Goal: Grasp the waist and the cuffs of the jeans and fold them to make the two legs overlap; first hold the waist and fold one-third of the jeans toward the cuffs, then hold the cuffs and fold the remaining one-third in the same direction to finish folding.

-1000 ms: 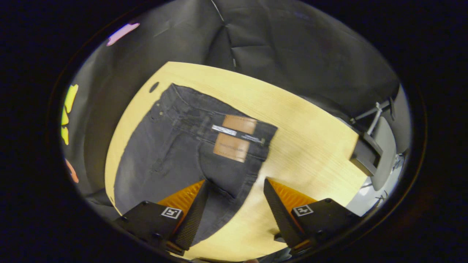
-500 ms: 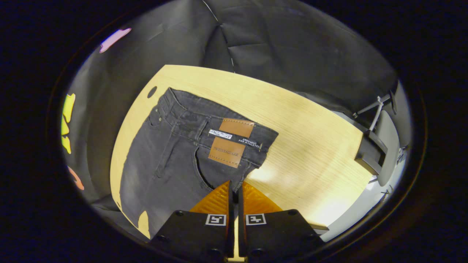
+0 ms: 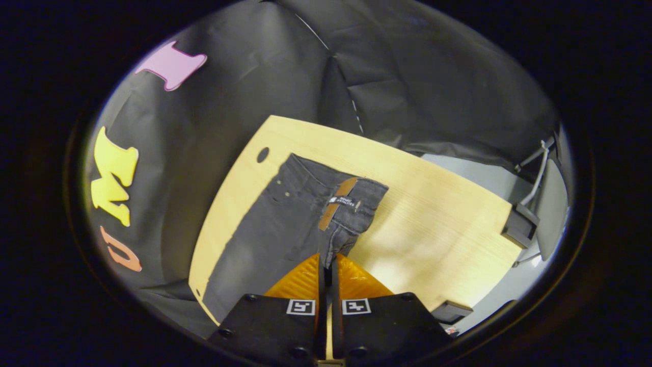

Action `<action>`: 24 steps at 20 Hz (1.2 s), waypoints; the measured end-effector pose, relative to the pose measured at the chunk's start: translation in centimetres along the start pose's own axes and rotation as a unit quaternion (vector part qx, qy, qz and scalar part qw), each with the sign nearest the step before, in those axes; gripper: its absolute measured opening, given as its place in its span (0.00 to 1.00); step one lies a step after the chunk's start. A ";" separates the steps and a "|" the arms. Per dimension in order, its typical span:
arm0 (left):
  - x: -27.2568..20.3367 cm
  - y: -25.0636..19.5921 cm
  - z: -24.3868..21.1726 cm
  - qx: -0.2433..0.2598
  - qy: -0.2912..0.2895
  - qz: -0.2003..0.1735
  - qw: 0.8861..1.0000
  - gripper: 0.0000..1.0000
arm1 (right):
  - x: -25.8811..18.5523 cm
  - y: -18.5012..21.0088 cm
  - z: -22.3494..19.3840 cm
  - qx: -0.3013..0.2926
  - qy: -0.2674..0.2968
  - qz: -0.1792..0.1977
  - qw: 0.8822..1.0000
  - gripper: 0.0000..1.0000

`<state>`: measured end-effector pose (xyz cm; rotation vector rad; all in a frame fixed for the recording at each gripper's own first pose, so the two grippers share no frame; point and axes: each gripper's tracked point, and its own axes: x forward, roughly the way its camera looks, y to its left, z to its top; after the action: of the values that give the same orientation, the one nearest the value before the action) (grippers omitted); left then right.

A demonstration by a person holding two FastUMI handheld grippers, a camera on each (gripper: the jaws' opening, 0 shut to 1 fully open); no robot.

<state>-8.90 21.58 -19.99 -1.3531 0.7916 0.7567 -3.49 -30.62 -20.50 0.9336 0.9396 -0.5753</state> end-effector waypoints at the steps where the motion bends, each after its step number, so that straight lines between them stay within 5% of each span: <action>1: -0.2 -1.2 0.4 0.007 -0.001 -0.005 1.000 0.03 | -0.2 0.9 0.7 -0.002 -0.003 0.009 1.000 0.05; 8: 1.9 -9.4 2.3 0.030 0.000 -0.023 0.999 0.03 | 1.4 6.2 4.2 0.010 0.001 0.055 0.998 0.05; 24: 18.3 -23.1 2.6 0.129 -0.007 0.006 0.992 0.03 | 13.5 12.8 8.0 0.038 -0.030 0.086 0.995 0.05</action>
<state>20.55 22.76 -22.93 -1.1102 0.8573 0.6481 16.25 -31.58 -24.83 1.0482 0.7792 -0.4928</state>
